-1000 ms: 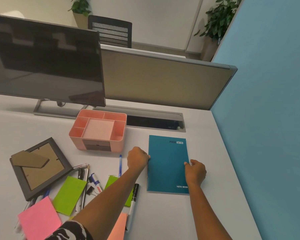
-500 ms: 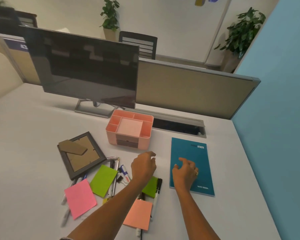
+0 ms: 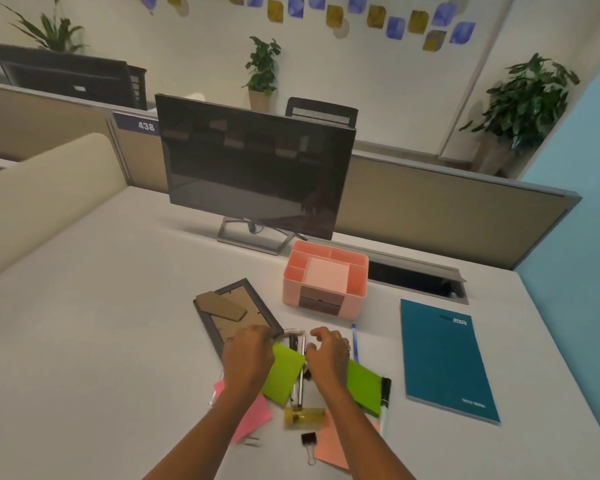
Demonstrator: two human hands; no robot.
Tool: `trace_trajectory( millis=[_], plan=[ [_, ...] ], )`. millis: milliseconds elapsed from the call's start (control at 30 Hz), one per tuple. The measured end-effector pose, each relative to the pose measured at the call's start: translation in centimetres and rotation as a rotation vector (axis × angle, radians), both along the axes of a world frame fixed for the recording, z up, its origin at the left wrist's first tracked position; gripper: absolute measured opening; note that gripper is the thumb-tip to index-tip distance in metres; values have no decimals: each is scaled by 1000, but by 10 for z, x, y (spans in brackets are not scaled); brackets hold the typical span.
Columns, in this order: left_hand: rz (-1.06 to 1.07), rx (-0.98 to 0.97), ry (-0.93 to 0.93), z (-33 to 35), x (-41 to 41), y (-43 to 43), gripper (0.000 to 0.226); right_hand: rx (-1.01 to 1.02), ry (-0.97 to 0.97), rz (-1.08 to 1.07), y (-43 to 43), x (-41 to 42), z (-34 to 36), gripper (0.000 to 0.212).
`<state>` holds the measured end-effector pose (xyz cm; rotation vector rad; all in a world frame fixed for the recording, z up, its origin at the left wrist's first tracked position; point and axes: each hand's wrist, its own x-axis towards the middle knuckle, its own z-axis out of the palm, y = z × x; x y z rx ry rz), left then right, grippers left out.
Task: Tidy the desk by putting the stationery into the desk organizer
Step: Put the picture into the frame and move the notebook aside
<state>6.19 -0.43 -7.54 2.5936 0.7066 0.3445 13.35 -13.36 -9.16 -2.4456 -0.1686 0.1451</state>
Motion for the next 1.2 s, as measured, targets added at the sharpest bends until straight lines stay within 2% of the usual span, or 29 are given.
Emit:
trace_trajectory(
  millis=[200,500,767,1033,1200],
  plan=[
    [-61,-64,135,-14,-26,60,33,-45,74,60,62,-13,8,28],
    [-279,-55,276,-22,-39,109,50,-167,145,-28,112,-16,11,40],
    [-474,2,356,-30,-42,131,64,-83,255,-182,125,-9,7,50],
    [-628,243,332,-32,-43,150,64,-250,323,-134,131,-9,-2,42],
    [-773,362,242,-35,-42,172,64,-187,335,-151,128,-10,1,41]
  ],
)
